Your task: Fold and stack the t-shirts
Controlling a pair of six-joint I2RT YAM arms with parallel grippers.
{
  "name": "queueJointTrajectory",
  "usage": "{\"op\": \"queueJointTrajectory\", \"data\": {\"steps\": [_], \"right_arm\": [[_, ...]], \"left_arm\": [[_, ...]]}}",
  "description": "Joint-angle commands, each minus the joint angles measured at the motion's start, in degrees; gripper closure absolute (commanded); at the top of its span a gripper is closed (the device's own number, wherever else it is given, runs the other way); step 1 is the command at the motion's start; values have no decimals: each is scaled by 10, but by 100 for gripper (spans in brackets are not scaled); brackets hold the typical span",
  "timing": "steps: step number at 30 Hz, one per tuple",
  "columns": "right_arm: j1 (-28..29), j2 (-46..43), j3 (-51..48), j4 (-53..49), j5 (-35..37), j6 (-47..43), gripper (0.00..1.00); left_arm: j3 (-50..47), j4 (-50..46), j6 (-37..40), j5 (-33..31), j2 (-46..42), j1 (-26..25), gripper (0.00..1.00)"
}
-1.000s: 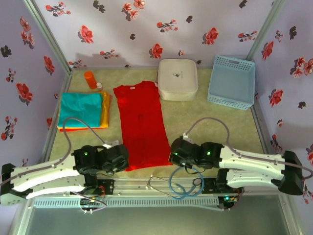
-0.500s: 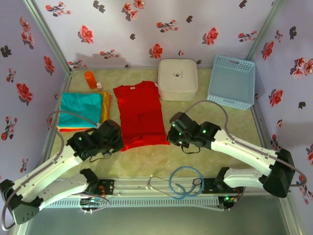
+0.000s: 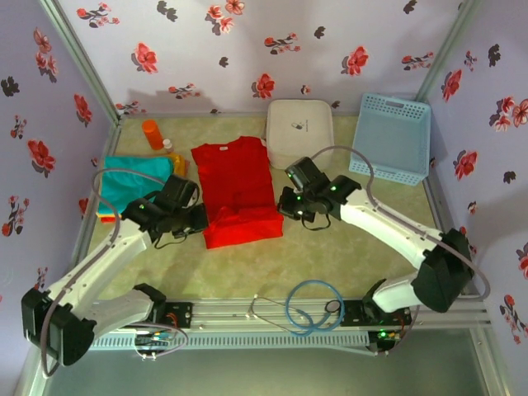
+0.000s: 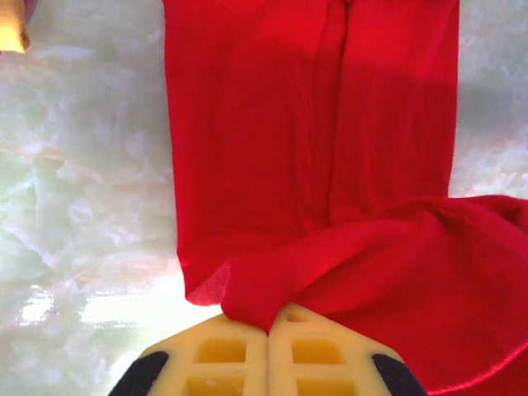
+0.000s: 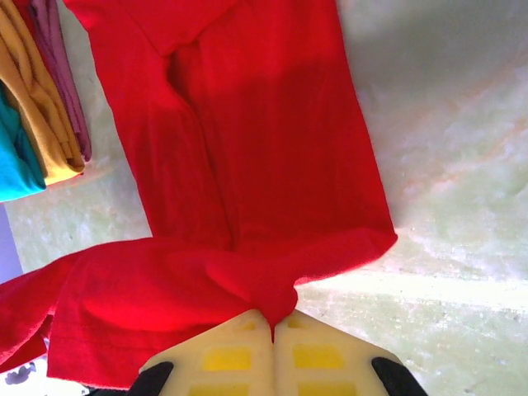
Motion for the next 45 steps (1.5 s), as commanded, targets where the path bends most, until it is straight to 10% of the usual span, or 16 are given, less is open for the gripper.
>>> {"op": "queueJointTrajectory", "data": {"steps": [1, 30, 38, 45], "right_arm": [[-22, 24, 29, -27, -9, -39, 100], [-126, 325, 217, -12, -123, -139, 100], [-128, 404, 337, -58, -76, -148, 33], [-117, 316, 294, -44, -48, -148, 26]], "left_arm": [[21, 7, 55, 0, 14, 23, 100], [93, 127, 176, 61, 279, 143, 100], [195, 90, 203, 67, 365, 192, 45], [233, 22, 200, 73, 278, 192, 43]]}}
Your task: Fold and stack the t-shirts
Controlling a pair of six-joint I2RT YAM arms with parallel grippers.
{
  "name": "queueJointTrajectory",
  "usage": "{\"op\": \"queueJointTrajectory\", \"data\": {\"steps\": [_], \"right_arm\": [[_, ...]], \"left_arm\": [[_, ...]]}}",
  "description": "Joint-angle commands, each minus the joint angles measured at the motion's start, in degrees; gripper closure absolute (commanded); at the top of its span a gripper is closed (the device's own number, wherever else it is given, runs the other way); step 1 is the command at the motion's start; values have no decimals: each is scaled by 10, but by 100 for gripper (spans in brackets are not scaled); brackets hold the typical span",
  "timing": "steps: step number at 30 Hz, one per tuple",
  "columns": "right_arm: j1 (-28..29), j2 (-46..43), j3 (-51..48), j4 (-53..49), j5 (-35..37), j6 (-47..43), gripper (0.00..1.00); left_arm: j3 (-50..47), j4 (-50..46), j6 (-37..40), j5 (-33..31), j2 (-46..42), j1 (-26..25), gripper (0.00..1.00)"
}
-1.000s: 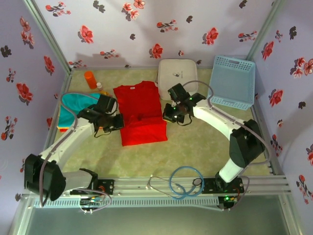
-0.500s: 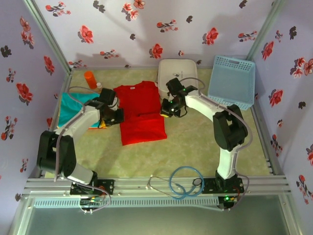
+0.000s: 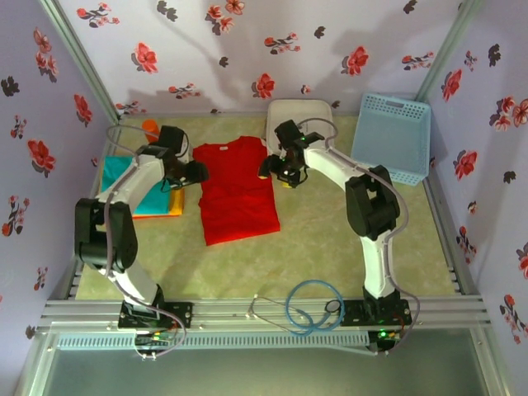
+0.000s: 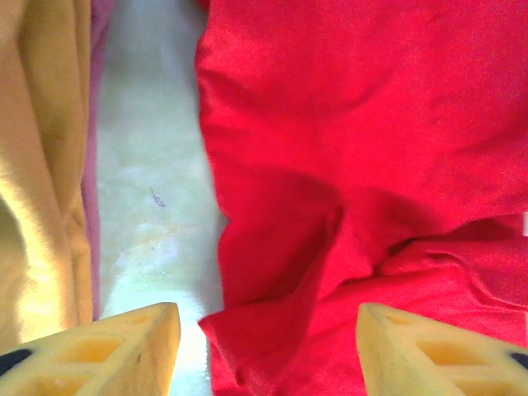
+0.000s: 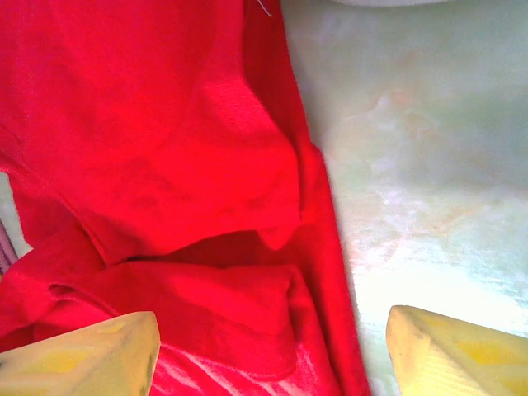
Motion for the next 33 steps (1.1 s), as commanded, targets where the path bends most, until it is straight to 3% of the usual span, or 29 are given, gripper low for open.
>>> {"op": "queueJointTrajectory", "data": {"steps": [1, 5, 10, 17, 20, 28, 33], "right_arm": [[10, -79, -30, -11, 24, 0, 25], [22, -123, -99, 33, -13, 27, 21], [53, -161, -174, 56, 0, 49, 21], [72, -208, -297, 94, 51, 55, 41], [72, -199, -315, 107, 52, 41, 50], [71, -151, -298, 146, 12, 27, 57], [74, -143, -275, 143, 52, 11, 62]], "left_arm": [[5, -66, 7, 6, -68, -3, 43], [-76, -63, -35, 30, -130, -7, 44], [-206, -21, -87, 61, -205, -29, 44], [-338, 4, -139, 69, -303, -50, 46], [-358, 11, -143, 76, -307, -52, 48], [-357, 37, -144, 77, -279, -51, 53], [-304, 60, -111, 70, -238, -36, 57]]}}
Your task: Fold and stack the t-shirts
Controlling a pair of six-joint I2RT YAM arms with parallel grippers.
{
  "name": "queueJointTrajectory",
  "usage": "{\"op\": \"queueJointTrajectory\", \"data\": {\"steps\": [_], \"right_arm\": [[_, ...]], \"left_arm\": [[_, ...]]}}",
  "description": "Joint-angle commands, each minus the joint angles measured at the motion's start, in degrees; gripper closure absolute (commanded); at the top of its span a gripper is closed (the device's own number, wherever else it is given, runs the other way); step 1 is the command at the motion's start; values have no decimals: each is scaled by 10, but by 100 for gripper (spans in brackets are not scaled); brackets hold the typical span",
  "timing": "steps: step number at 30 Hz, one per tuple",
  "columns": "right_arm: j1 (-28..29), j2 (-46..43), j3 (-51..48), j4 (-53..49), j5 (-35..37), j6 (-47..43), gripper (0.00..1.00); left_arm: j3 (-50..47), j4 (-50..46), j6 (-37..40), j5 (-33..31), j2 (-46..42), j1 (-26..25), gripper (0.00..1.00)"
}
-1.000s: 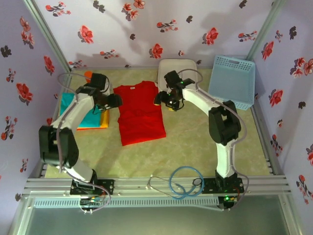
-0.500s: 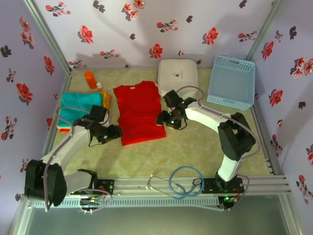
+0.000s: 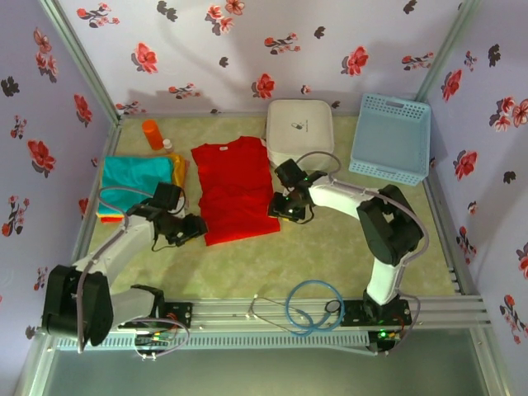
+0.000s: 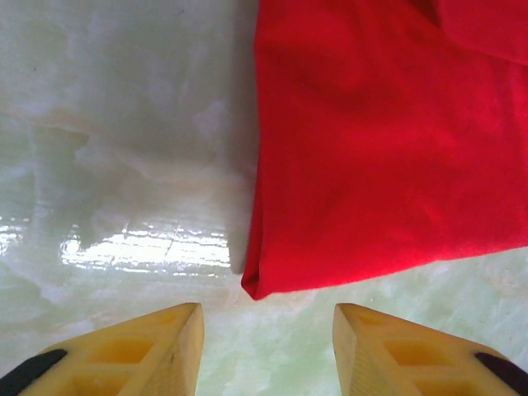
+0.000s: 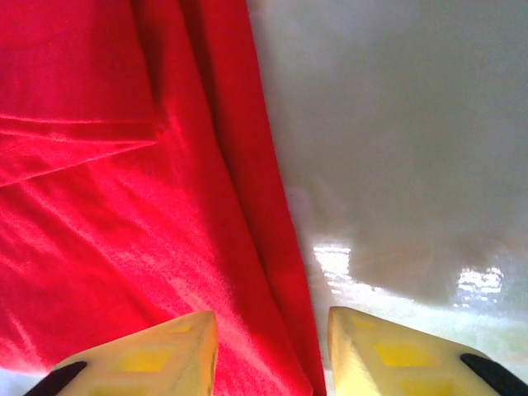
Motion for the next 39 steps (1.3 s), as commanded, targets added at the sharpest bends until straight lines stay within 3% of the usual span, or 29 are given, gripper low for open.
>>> {"op": "queueJointTrajectory", "data": {"steps": [1, 5, 10, 18, 26, 34, 39], "right_arm": [[2, 5, 42, 0, 27, -23, 62], [3, 21, 93, -25, 8, -31, 58], [6, 43, 111, -18, -20, -8, 55], [11, 90, 114, 22, -51, 30, 54], [4, 143, 193, 9, -42, 28, 54], [-35, 166, 275, 1, -34, 39, 55], [-37, 120, 249, -21, -12, 16, 55]], "left_arm": [[61, 21, 35, 2, 34, 9, 58], [120, 6, 36, 20, 102, 6, 60], [126, 29, 17, 23, 132, 2, 61], [135, 73, 8, 43, 200, 1, 62], [213, 95, 36, 44, 291, 4, 64], [403, 17, 87, 42, 389, 35, 67], [428, -24, 96, 32, 347, 45, 66]]}}
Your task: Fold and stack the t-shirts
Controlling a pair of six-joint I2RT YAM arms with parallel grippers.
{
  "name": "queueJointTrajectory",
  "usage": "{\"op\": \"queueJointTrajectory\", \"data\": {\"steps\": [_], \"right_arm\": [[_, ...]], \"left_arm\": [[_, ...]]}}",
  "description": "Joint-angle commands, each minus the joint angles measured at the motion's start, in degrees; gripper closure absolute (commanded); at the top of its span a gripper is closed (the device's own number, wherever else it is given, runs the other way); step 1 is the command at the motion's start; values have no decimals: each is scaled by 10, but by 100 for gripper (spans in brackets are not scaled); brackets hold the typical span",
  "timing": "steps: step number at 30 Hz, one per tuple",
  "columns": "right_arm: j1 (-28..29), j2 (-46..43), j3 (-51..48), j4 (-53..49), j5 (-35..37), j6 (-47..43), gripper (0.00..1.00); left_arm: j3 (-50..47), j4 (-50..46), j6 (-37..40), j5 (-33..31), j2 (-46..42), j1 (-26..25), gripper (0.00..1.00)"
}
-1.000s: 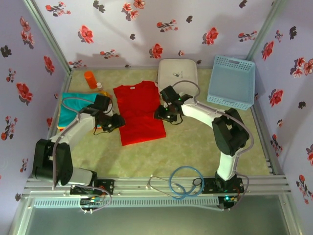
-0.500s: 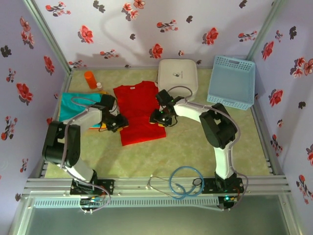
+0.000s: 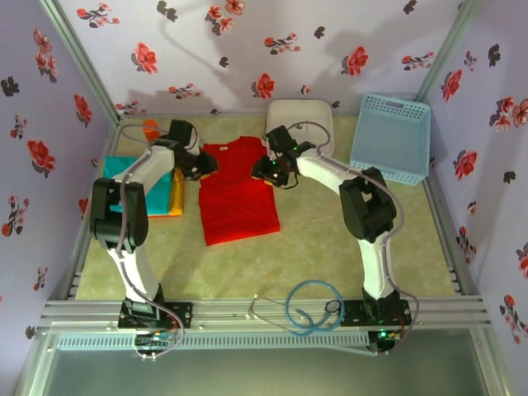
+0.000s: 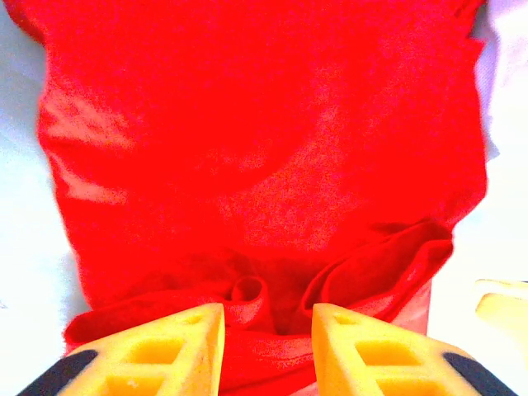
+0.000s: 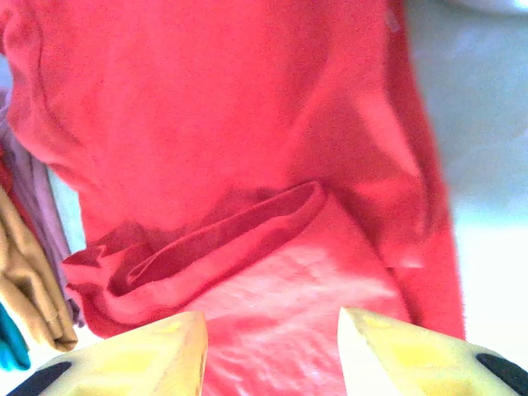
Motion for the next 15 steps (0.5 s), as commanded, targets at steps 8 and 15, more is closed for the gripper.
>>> {"op": "queueJointTrajectory", "data": {"steps": [8, 15], "right_arm": [[5, -162, -213, -20, 34, -1, 51], [21, -241, -345, -7, 29, 11, 45]], "left_arm": [[-206, -59, -15, -7, -202, -17, 61], [-416, -30, -82, 4, -372, -47, 51]]}}
